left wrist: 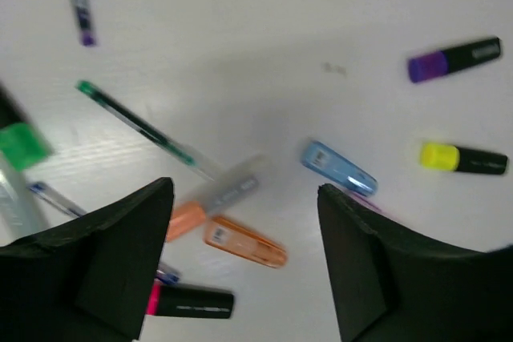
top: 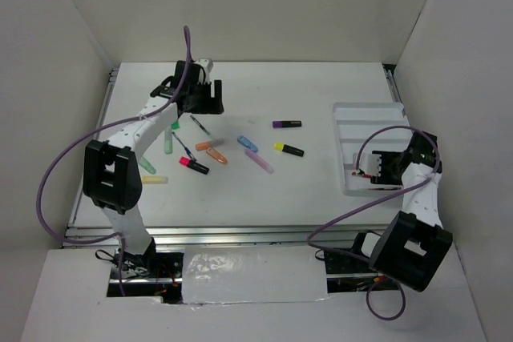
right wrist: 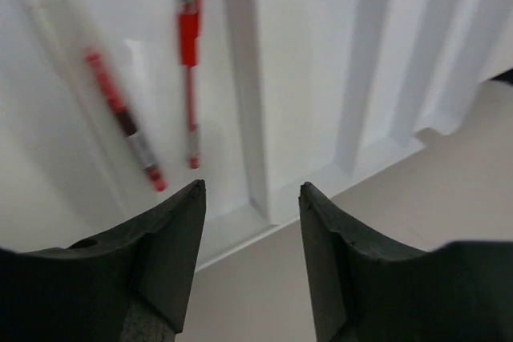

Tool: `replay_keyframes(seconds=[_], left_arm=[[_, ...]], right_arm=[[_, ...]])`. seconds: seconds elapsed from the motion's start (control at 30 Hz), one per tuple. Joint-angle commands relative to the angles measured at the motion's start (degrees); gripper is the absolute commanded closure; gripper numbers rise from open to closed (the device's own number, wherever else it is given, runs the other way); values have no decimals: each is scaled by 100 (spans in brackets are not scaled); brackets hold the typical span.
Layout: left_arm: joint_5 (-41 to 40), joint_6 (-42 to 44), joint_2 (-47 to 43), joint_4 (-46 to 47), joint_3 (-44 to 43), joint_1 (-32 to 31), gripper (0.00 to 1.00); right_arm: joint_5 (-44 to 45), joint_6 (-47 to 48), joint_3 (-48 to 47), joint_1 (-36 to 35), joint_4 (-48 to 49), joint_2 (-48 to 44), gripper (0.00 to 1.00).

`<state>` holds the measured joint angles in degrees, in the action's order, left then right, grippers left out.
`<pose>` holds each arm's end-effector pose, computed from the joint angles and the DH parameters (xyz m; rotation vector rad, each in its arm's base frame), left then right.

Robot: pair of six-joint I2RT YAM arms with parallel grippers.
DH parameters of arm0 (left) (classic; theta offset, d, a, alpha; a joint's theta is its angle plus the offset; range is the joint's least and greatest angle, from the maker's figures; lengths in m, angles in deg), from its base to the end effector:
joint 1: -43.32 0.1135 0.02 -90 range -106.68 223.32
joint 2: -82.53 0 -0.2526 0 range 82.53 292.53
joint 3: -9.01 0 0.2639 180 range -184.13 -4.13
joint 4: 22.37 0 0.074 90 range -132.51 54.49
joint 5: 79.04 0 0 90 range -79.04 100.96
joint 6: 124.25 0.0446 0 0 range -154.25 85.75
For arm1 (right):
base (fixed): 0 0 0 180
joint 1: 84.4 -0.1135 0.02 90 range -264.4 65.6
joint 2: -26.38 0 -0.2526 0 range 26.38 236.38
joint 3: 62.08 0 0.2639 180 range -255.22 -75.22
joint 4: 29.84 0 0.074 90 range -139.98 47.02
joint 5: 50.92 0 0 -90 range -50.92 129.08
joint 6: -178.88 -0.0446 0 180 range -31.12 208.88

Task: Sort the stationery into containers
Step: Place the stationery into the container, then grab a piece of stationery with the left arm

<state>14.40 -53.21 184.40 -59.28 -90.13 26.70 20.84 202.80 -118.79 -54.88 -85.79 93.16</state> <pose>0.4082 -0.1246 0.2725 -0.0144 2.2921 -0.3947 0.2049 -0.1000 0.1932 -1.8701 1.9263 -0.4060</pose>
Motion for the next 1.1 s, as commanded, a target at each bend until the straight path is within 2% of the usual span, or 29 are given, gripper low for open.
replay_keyframes(seconds=[0.0,0.07,0.2,0.27,0.33,0.4,0.57,0.83,1.07], left_arm=[[-713,1006,516,84,-740,229,18],[-1003,1157,981,-65,-1250,300,24],[-1232,869,1713,-547,-1954,493,41],[-1267,456,1976,-777,-2131,555,42],[-1223,-95,1995,-901,-2010,669,37],[-1004,-466,1943,-788,-1606,774,32],[-976,-1109,1863,-664,-1139,722,30],[-1197,-1444,2266,-883,-1384,537,32],[-1706,-1523,2566,-1015,-1517,353,47]], right_arm=[[-891,-184,-599,-227,17,-429,43],[-1129,-1010,-713,-358,201,-570,30],[-1173,-2276,-986,-649,282,-579,25],[-1217,-2752,-1188,-780,116,-544,25],[-1278,-3121,-1294,-842,71,-508,26],[-1305,-3332,-1294,-913,97,-473,26],[-1331,-3676,-1215,-1001,273,-359,27],[-1287,-3869,-1031,-1282,387,-447,28],[-1217,-3887,-1074,-1343,343,-447,28]])
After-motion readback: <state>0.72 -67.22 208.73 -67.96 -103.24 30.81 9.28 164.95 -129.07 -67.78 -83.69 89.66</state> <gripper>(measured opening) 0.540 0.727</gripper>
